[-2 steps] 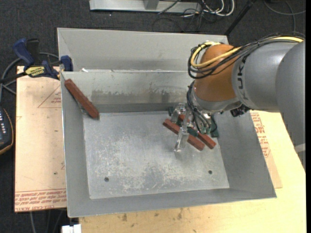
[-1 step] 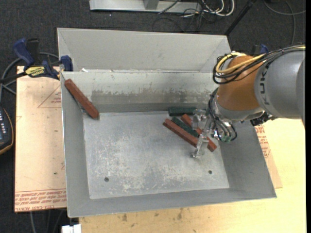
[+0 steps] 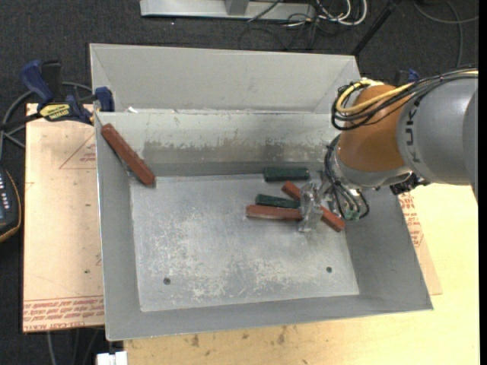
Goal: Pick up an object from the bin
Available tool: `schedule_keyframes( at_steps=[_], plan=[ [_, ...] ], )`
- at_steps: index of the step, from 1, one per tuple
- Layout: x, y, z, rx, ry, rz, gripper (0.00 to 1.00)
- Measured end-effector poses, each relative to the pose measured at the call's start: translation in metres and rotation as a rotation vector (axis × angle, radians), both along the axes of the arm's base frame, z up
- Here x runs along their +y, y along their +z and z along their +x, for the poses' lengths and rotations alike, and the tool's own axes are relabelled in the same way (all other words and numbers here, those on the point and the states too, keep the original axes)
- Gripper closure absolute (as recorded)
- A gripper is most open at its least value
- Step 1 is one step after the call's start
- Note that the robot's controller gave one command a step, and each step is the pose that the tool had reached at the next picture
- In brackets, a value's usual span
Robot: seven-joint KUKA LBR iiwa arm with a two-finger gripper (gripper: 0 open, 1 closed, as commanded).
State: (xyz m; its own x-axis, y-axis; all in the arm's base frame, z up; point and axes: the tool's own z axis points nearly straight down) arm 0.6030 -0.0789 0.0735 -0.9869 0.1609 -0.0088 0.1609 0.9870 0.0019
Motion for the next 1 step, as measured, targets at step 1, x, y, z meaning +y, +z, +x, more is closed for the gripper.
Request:
schedule_keyframes(
  at_steps=[1],
  plan=[
    [-0.0086, 0.126, -0.0329, 0.001, 0.331, -0.004, 1.0]
  ],
)
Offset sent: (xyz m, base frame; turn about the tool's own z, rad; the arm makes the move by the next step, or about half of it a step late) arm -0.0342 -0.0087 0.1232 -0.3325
